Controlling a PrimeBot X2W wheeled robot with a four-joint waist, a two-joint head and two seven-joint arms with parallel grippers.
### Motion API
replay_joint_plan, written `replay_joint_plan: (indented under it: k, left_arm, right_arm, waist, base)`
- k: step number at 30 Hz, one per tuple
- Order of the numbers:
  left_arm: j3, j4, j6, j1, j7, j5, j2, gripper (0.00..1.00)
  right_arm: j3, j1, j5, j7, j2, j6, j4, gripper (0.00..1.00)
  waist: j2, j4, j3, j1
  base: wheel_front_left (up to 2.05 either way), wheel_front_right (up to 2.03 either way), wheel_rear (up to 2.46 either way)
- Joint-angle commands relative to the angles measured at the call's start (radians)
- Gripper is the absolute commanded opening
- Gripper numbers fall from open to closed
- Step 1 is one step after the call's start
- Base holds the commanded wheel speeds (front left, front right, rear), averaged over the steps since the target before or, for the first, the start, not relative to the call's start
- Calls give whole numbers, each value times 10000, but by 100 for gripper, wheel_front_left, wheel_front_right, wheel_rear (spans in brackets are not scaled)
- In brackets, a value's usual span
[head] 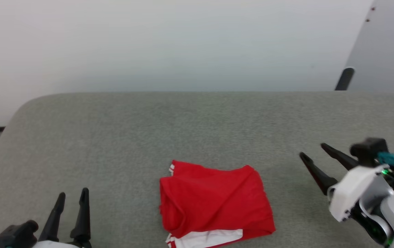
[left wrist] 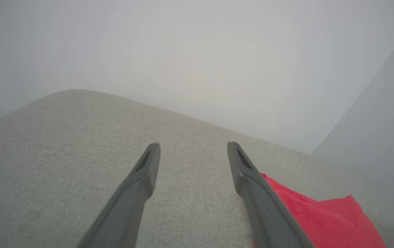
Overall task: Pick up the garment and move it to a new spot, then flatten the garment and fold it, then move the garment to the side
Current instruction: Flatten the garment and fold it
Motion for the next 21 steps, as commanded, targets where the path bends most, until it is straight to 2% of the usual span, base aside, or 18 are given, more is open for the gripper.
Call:
replay_joint_plan:
  k: [1,11,21]
  left_arm:
    - [39,-58,-26,188,-1,103,22,100]
    - [185,-254,-26,349,0,398,112,100]
    - [260,-327,-26,479,0,671,122,100]
  right_arm:
    - [-217,319,-116,-338,-37,-8,53,100]
    - [-1491,1759,-503,-1584,29,-8,143,100]
    - [-2531,2856,-877,-1922,285,-8,-149,100]
  waist:
    - [0,-342,-119,0]
    - [0,-573,-229,0]
    - [0,-583,-312,0]
  base:
    - [0,0,0]
    - [0,0,0]
    - [0,0,0]
